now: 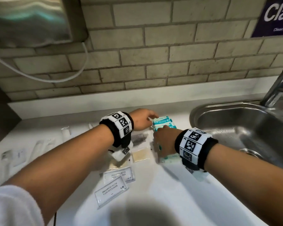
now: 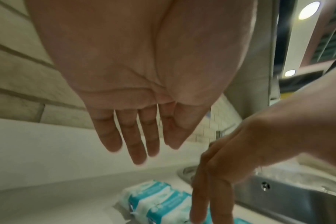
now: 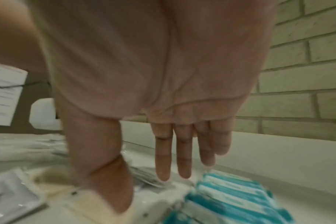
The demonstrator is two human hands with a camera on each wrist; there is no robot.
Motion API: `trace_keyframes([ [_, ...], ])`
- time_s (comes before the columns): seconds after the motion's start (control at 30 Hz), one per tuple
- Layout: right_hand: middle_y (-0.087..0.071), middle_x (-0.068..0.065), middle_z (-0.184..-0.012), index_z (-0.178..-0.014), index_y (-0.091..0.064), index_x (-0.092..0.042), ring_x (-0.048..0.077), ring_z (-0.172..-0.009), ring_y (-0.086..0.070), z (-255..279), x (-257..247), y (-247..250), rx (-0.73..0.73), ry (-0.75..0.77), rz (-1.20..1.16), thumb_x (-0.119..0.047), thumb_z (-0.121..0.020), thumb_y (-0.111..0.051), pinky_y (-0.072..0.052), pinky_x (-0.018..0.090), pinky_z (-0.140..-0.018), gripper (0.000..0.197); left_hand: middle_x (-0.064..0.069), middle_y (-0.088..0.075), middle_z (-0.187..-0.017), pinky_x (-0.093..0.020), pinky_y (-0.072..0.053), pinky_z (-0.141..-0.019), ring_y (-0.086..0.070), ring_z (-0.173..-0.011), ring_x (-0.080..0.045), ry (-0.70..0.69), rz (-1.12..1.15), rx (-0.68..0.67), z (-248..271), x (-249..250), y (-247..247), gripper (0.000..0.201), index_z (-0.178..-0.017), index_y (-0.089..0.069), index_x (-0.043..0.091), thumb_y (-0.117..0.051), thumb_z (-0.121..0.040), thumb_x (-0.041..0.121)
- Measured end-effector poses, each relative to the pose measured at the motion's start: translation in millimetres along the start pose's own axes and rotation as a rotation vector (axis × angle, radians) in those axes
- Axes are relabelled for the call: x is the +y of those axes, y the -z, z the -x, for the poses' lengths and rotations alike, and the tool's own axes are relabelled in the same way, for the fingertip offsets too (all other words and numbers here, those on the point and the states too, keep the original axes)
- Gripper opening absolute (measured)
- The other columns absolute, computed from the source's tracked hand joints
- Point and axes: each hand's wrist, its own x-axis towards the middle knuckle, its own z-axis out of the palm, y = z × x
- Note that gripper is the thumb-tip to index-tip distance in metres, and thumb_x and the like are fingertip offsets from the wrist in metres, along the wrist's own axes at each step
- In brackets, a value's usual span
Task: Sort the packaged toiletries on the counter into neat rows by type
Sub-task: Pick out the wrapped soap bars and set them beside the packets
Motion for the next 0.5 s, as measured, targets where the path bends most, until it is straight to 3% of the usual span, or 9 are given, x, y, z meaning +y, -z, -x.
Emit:
trace_keyframes([
  [0.1, -0.062, 0.012, -0.120, -0.119, -0.059, -0.008, 0.028, -0.110, -0.059, 2, -24, 4, 0.076, 0.090, -0.080, -0.025, -0.088, -0.057, -0.050, 0.035, -0.090, 0.035, 0.002, -0.066, -0.107, -0.018, -0.041, -0.078, -0.060, -0.092, -0.012, 0.007, 0.068, 0.029, 45, -14, 0, 0.024, -0.117, -0.064, 0.016, -0.057, -0.094, 0.015],
  [0.17, -0.062, 0.011, -0.121, -0.121, -0.058, -0.009, 0.028, -0.111, -0.060, -3, -39, 1, 0.086, 0.118, -0.124, -0.021, -0.090, -0.055, -0.050, 0.034, -0.090, 0.034, 0.006, -0.067, -0.100, -0.021, -0.042, -0.075, -0.059, -0.086, -0.010, 0.078, 0.007, -0.024, 72, -29, -8, 0.018, -0.107, -0.067, 0.019, -0.058, -0.092, 0.018],
  [0.23, -0.062, 0.009, -0.118, -0.121, -0.056, -0.012, 0.027, -0.109, -0.062, -11, -50, -11, 0.111, 0.097, -0.142, -0.020, -0.089, -0.057, -0.048, 0.031, -0.081, 0.033, 0.006, -0.067, -0.104, -0.024, -0.046, -0.074, -0.060, -0.090, -0.012, 0.169, -0.048, -0.098, 98, -41, -17, 0.017, -0.104, -0.067, 0.022, -0.059, -0.089, 0.021],
  [0.33, -0.066, 0.007, -0.114, -0.117, -0.059, -0.013, 0.026, -0.103, -0.066, -22, -67, -27, 0.198, 0.014, -0.140, -0.022, -0.093, -0.057, -0.042, 0.028, -0.070, 0.025, 0.008, -0.061, -0.115, -0.023, -0.046, -0.074, -0.058, -0.096, -0.011, 0.286, -0.139, -0.150, 130, -46, -32, 0.031, -0.117, -0.062, 0.027, -0.062, -0.086, 0.030],
  [0.43, -0.066, 0.006, -0.114, -0.116, -0.061, -0.012, 0.025, -0.103, -0.067, -32, -69, -27, 0.158, -0.022, -0.120, -0.021, -0.091, -0.061, -0.050, 0.030, -0.078, 0.027, 0.006, -0.062, -0.120, -0.026, -0.050, -0.085, -0.060, -0.101, -0.014, 0.302, -0.167, -0.113, 136, -56, -45, 0.044, -0.125, -0.058, 0.027, -0.063, -0.083, 0.034],
  [0.5, -0.067, 0.004, -0.113, -0.113, -0.064, -0.015, 0.024, -0.101, -0.067, -33, -66, -20, 0.045, 0.033, -0.077, -0.021, -0.081, -0.070, -0.055, 0.033, -0.086, 0.033, 0.006, -0.064, -0.115, -0.027, -0.051, -0.082, -0.061, -0.095, -0.014, 0.309, -0.178, -0.081, 137, -63, -50, 0.044, -0.122, -0.059, 0.028, -0.066, -0.079, 0.037],
])
